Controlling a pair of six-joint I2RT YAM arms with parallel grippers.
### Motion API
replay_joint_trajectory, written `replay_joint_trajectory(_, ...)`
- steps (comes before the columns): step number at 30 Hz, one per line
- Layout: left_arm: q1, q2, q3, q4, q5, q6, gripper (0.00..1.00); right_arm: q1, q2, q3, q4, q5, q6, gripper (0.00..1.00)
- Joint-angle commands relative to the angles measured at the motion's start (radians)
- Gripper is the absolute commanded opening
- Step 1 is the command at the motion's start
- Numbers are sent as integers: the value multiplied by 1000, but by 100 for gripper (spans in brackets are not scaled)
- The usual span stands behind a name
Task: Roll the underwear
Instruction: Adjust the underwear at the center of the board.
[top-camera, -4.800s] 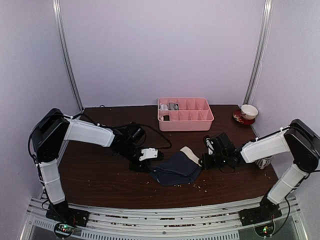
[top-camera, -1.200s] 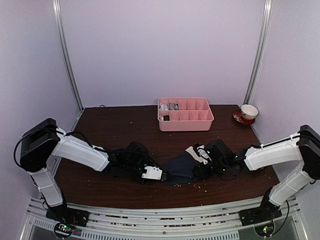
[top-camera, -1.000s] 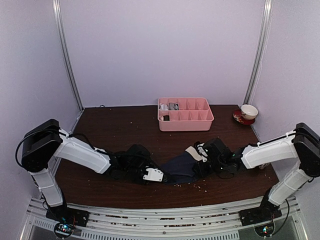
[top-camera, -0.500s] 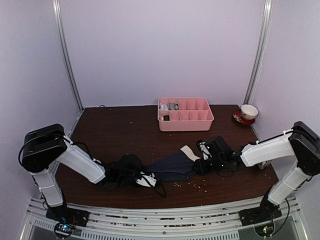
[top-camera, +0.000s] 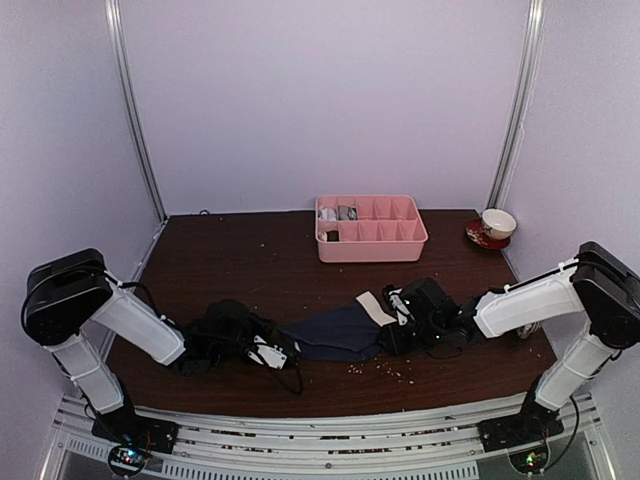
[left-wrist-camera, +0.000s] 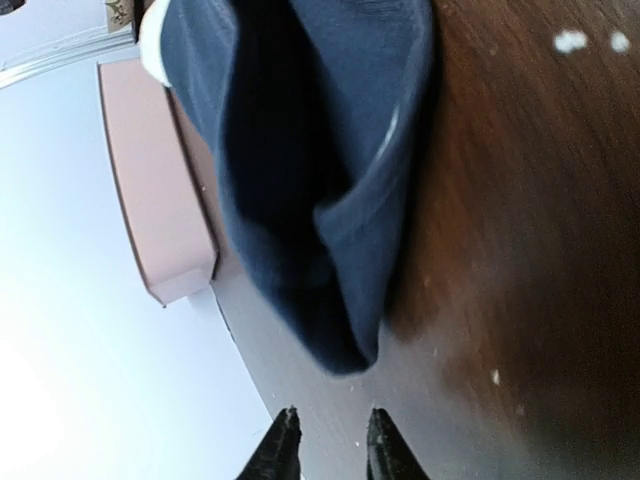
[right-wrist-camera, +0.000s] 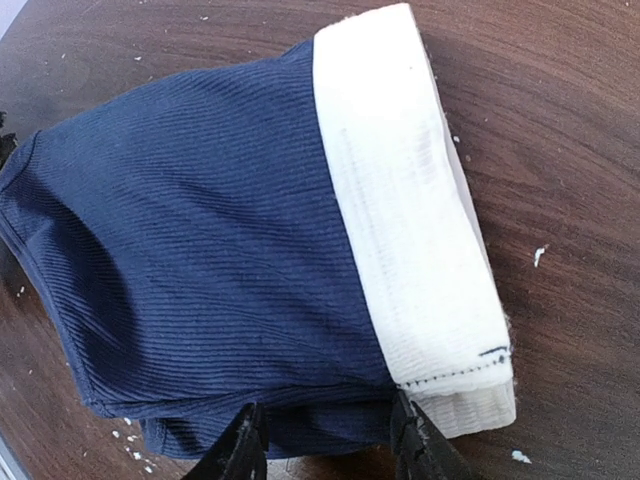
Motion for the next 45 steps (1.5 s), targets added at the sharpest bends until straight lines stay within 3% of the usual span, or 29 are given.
replay_joint_trajectory(1, 31, -75, -39, 43, 116, 55, 32, 51, -31, 34, -70, 53, -11, 44)
replay_joint_trajectory(4, 65, -100, -28, -10, 148, 39, 40, 92, -67, 75, -114, 68, -57, 47)
replay_joint_trajectory(10, 128, -214, 11, -237, 297, -80, 79, 165, -155, 159, -215, 170, -288, 58)
replay_joint_trajectory(14, 186, -284, 99, -424, 464, -237, 94, 193, -174, 179, -215, 269, -494, 60)
replay_joint_trajectory(18, 195, -282, 173, -523, 559, -389, 97, 202, -111, 227, -227, 242, -617, 51)
replay_joint_trajectory(24, 194, -191, 249, -584, 613, -488, 97, 236, -49, 166, -186, 160, -789, 48)
replay_joint_trajectory(34, 195, -56, 308, -603, 585, -532, 91, 256, 48, 173, -161, 132, -838, 40)
replay_joint_trajectory(42, 194, -5, 328, -583, 532, -546, 89, 256, 96, 177, -108, 175, -848, 40)
replay_joint_trajectory(45, 194, 5, 329, -577, 518, -546, 89, 256, 103, 187, -108, 172, -850, 30)
